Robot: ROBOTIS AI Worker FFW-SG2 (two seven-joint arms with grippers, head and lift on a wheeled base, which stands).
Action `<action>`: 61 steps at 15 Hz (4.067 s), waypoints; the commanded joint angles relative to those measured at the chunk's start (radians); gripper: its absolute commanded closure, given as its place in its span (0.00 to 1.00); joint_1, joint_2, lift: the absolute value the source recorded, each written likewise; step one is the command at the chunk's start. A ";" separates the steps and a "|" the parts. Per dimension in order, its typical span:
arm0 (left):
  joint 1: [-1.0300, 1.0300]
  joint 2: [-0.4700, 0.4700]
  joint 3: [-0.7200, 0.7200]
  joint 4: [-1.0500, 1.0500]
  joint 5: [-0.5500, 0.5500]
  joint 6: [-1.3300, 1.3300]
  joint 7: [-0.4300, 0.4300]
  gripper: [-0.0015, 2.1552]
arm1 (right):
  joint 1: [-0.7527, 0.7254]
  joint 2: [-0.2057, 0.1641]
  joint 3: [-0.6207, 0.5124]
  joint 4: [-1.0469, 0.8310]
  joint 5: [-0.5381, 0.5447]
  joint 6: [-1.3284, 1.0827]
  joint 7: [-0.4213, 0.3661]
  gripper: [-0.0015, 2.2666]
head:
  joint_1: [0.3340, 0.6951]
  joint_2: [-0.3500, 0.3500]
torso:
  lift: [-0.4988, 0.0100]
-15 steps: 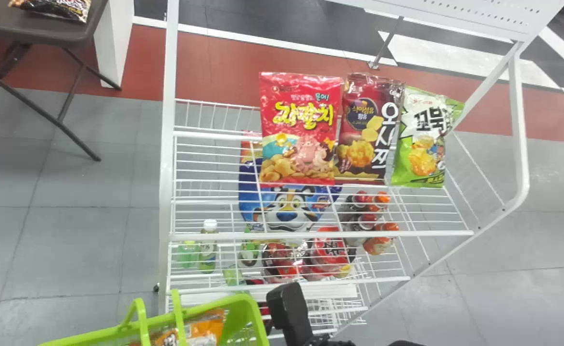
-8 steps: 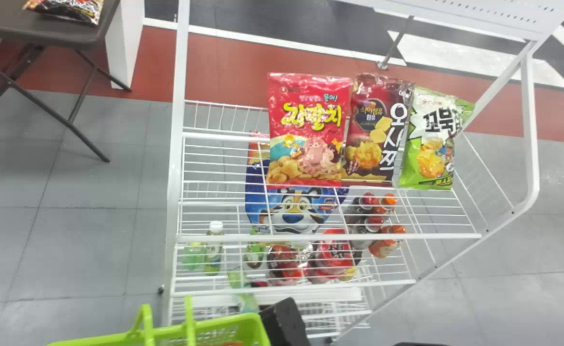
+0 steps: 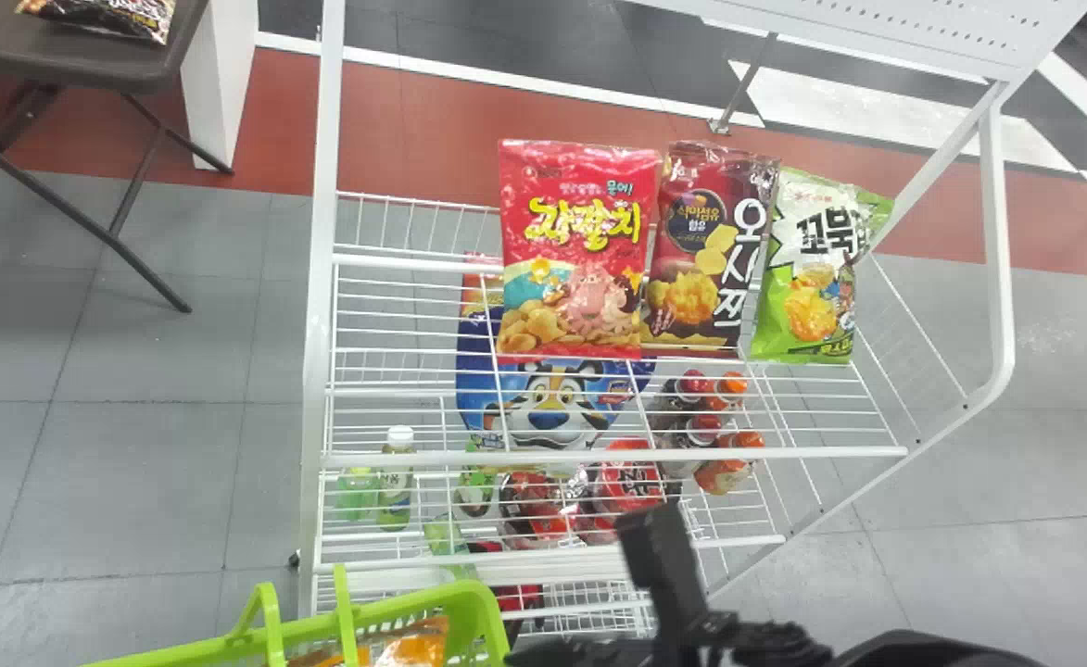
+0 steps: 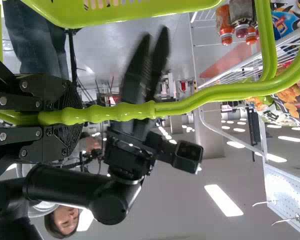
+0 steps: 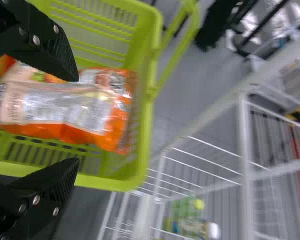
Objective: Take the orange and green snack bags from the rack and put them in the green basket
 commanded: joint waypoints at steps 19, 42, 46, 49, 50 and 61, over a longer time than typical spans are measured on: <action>-0.010 0.021 -0.051 -0.008 -0.023 0.058 -0.007 1.00 | -0.348 0.051 -0.510 0.537 -0.048 -0.809 -0.059 0.05 | 1.00 0.00 | 0.98; -0.036 0.028 -0.048 0.011 -0.035 0.095 0.003 1.00 | -0.763 -0.168 -0.343 1.138 0.159 -0.962 -0.154 0.09 | 1.00 0.00 | 0.98; -0.033 0.029 -0.045 -0.006 -0.037 0.123 -0.001 1.00 | -0.801 -0.183 -0.333 1.196 0.168 -0.975 -0.142 0.39 | 1.00 0.00 | 0.98; -0.032 0.029 -0.048 -0.006 -0.037 0.123 0.001 1.00 | -0.796 -0.180 -0.343 1.198 0.137 -0.956 -0.139 0.81 | 1.00 0.00 | 0.98; -0.032 0.028 -0.049 -0.006 -0.038 0.120 0.001 1.00 | -0.795 -0.182 -0.343 1.198 0.137 -0.956 -0.141 0.89 | 1.00 0.00 | 0.98; -0.003 0.028 -0.063 -0.027 -0.043 0.114 0.007 1.00 | -0.471 -0.094 -0.442 0.767 0.022 -0.947 -0.160 0.98 | 1.00 0.00 | 0.98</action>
